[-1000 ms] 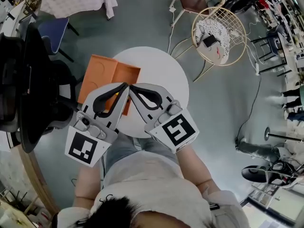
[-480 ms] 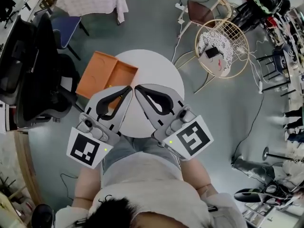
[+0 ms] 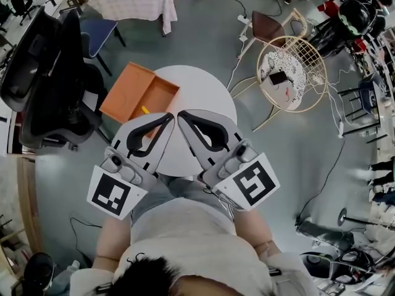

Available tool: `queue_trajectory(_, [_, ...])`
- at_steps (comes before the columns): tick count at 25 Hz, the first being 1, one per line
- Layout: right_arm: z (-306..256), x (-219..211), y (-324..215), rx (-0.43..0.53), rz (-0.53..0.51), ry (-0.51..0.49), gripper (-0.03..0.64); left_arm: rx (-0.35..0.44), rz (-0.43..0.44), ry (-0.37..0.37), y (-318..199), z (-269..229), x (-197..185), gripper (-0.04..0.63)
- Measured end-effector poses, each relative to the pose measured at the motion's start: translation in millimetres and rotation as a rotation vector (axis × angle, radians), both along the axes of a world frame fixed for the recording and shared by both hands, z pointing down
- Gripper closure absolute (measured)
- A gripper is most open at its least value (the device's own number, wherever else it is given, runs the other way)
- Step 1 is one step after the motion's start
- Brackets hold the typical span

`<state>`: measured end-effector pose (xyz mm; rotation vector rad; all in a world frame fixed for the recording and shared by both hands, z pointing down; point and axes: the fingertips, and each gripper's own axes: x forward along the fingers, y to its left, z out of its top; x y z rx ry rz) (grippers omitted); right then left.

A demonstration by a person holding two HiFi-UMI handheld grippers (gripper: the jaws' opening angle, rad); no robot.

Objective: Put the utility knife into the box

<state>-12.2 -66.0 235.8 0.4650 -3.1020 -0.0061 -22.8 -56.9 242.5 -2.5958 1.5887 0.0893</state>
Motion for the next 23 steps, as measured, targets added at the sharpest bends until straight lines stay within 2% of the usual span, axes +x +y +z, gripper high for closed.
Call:
queue_trajectory(8, [-5, 17, 7, 0.009, -0.024, -0.018, 0.611, 0.014, -0.015, -0.014, 6, -8, 19, 0.586])
queue_trajectory(23, [-10, 21, 18, 0.022, -0.046, -0.027, 0.611, 0.016, -0.031, -0.019, 17, -11, 24, 0.586])
